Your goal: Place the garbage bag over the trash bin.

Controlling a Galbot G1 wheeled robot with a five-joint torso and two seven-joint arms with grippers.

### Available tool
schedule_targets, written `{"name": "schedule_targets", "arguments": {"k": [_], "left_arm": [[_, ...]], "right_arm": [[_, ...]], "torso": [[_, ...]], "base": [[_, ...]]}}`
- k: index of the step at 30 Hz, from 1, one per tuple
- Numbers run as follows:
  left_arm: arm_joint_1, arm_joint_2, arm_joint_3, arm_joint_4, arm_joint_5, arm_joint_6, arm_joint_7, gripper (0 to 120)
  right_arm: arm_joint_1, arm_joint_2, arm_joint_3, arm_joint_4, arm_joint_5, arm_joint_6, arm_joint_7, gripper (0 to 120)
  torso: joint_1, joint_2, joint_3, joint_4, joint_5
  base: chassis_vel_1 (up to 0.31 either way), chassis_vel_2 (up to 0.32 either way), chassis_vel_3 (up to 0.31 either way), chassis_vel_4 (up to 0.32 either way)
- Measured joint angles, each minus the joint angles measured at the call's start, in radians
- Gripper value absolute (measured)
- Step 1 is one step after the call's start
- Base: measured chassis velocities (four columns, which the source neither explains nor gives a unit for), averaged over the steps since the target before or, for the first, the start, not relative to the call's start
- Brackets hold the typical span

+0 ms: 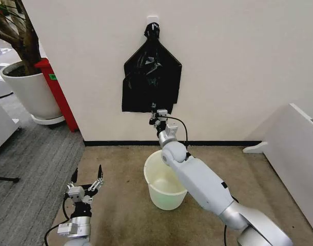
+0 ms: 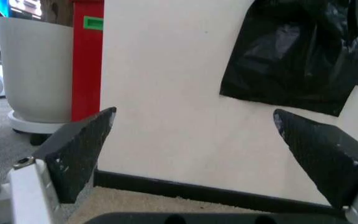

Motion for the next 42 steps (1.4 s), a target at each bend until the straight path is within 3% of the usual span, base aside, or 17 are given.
{"name": "schedule_targets", "arguments": {"k": [42], "left_arm": [[-0.004, -0.008, 0.004, 0.013, 0.016, -0.003, -0.001, 100]], "right_arm": [[-0.164, 0.004, 0.038, -0.007, -0.065, 0.028, -0.024, 0]], "torso": [[0.0, 0.0, 0.0, 0.0, -0.0001]], "base": [[0.0, 0.0, 0.0, 0.0]]}}
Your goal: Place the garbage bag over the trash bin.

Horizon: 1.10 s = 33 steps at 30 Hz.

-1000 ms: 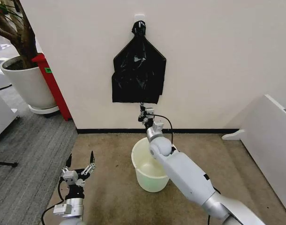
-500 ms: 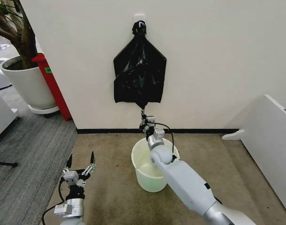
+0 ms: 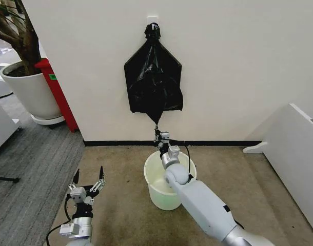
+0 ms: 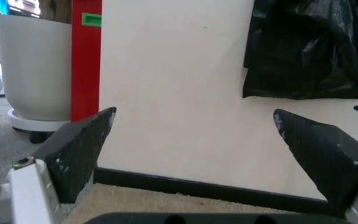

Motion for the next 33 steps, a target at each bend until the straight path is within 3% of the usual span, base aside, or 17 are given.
{"name": "schedule_targets", "arguments": {"k": [16, 21, 23, 25, 33], "left_arm": [[-0.002, 0.002, 0.0, 0.0, 0.002, 0.0, 0.0, 100], [-0.007, 0.011, 0.0, 0.0, -0.002, 0.002, -0.001, 100], [-0.008, 0.011, 0.001, 0.0, -0.002, 0.002, -0.001, 100], [-0.015, 0.011, 0.006, 0.005, -0.004, 0.003, -0.001, 100], [-0.048, 0.029, 0.012, 0.023, -0.032, -0.008, -0.002, 100]], "right_arm": [[-0.038, -0.019, 0.005, 0.053, -0.037, -0.027, 0.025, 0], [-0.084, -0.059, 0.013, 0.164, -0.075, -0.073, 0.062, 20], [-0.089, -0.063, 0.017, 0.175, -0.081, -0.077, 0.064, 22], [-0.123, -0.084, 0.043, 0.239, -0.128, -0.093, 0.068, 34], [-0.16, -0.16, 0.145, 0.432, -0.194, -0.117, 0.066, 61]], "torso": [[0.0, 0.0, 0.0, 0.0001, 0.0001], [0.0, 0.0, 0.0, 0.0, 0.0001], [0.0, 0.0, 0.0, 0.0002, 0.0002], [0.0, 0.0, 0.0, 0.0, 0.0002], [0.0, 0.0, 0.0, -0.0003, 0.0003]], "base": [[0.0, 0.0, 0.0, 0.0], [0.0, 0.0, 0.0, 0.0], [0.0, 0.0, 0.0, 0.0], [0.0, 0.0, 0.0, 0.0], [0.0, 0.0, 0.0, 0.0]]}}
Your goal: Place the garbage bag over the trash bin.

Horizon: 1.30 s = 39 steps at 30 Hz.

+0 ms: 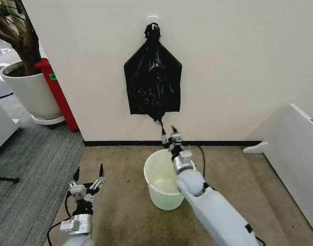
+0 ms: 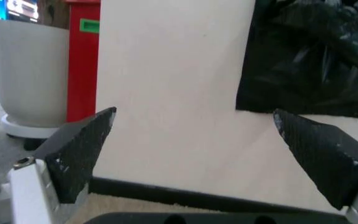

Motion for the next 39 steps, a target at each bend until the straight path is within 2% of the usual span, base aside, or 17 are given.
{"name": "schedule_targets", "arguments": {"k": [3, 4, 5, 10, 19, 24, 30, 39], "left_arm": [[-0.01, 0.002, 0.004, 0.0, -0.002, 0.0, 0.0, 100], [-0.01, 0.002, 0.004, 0.0, -0.002, 0.0, 0.0, 100], [-0.012, 0.002, 0.006, 0.0, -0.002, 0.001, 0.0, 100], [-0.017, 0.004, 0.009, 0.006, 0.001, 0.002, 0.0, 99], [-0.017, -0.007, 0.003, 0.017, 0.01, 0.0, 0.0, 99], [-0.017, -0.023, 0.003, 0.03, 0.02, -0.008, 0.001, 99], [-0.016, -0.033, 0.002, 0.032, 0.027, -0.012, 0.004, 99], [-0.024, -0.032, 0.002, 0.04, 0.028, -0.013, 0.005, 99]], "right_arm": [[0.04, -0.044, 0.01, 0.09, 0.011, -0.03, -0.005, 74], [0.04, -0.044, 0.01, 0.09, 0.011, -0.03, -0.005, 74], [0.063, -0.057, 0.007, 0.121, 0.02, -0.047, -0.007, 81], [0.179, -0.082, -0.054, 0.204, 0.081, -0.121, 0.012, 98], [0.38, -0.06, -0.206, 0.175, 0.244, -0.162, 0.066, 100], [0.508, 0.013, -0.27, 0.014, 0.278, -0.148, 0.097, 100], [0.602, 0.088, -0.284, -0.138, 0.317, -0.141, 0.131, 100], [0.614, 0.148, -0.274, -0.242, 0.336, -0.138, 0.143, 100]], "torso": [[0.0, 0.0, 0.0, 0.0, -0.0001], [0.0, 0.0, 0.0, 0.0, -0.0001], [0.0, 0.0, 0.0, 0.0001, -0.0001], [0.0, 0.0, 0.0, 0.0003, -0.0003], [0.0, 0.0, 0.0, 0.0004, -0.0004], [0.0, 0.0, 0.0, 0.0005, -0.0005], [0.0, 0.0, 0.0, 0.0004, -0.0003], [0.0, 0.0, 0.0, 0.0002, -0.0003]], "base": [[0.0, 0.0, 0.0, 0.0], [0.0, 0.0, 0.0, 0.0], [0.0, 0.0, 0.0, 0.0], [0.0, 0.0, 0.0, 0.0], [0.0, 0.0, 0.0, 0.0], [0.0, 0.0, 0.0, 0.0], [0.0, 0.0, 0.0, 0.0], [0.0, 0.0, 0.0, 0.0]]}}
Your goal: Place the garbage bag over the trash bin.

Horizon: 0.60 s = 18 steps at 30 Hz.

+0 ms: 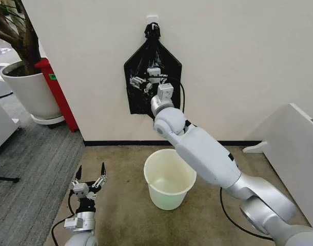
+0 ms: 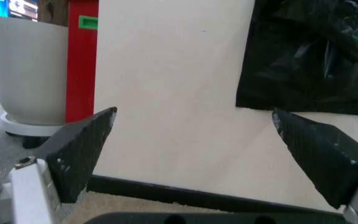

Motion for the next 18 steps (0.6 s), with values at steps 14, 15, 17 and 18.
{"name": "schedule_targets", "arguments": {"k": [14, 15, 17, 18], "left_arm": [[0.015, -0.002, -0.005, -0.021, -0.001, 0.001, -0.001, 99], [0.016, -0.003, -0.005, -0.022, -0.001, 0.001, -0.001, 99], [0.017, -0.002, -0.006, -0.023, -0.001, 0.001, -0.001, 99], [0.017, -0.001, -0.006, -0.023, -0.001, 0.001, -0.001, 99]], "right_arm": [[0.005, 0.035, 0.037, -0.152, -0.036, 0.061, -0.036, 74], [0.005, 0.032, 0.039, -0.159, -0.042, 0.068, -0.042, 69], [0.003, 0.028, 0.047, -0.164, -0.046, 0.073, -0.047, 61], [0.002, 0.027, 0.049, -0.166, -0.046, 0.073, -0.048, 57]], "torso": [[0.0, 0.0, 0.0, 0.0, 0.0], [0.0, 0.0, 0.0, 0.0, 0.0001], [0.0, 0.0, 0.0, 0.0, 0.0], [0.0, 0.0, 0.0, 0.0, 0.0001]], "base": [[0.0, 0.0, 0.0, 0.0], [0.0, 0.0, 0.0, 0.0], [0.0, 0.0, 0.0, 0.0], [0.0, 0.0, 0.0, 0.0]]}}
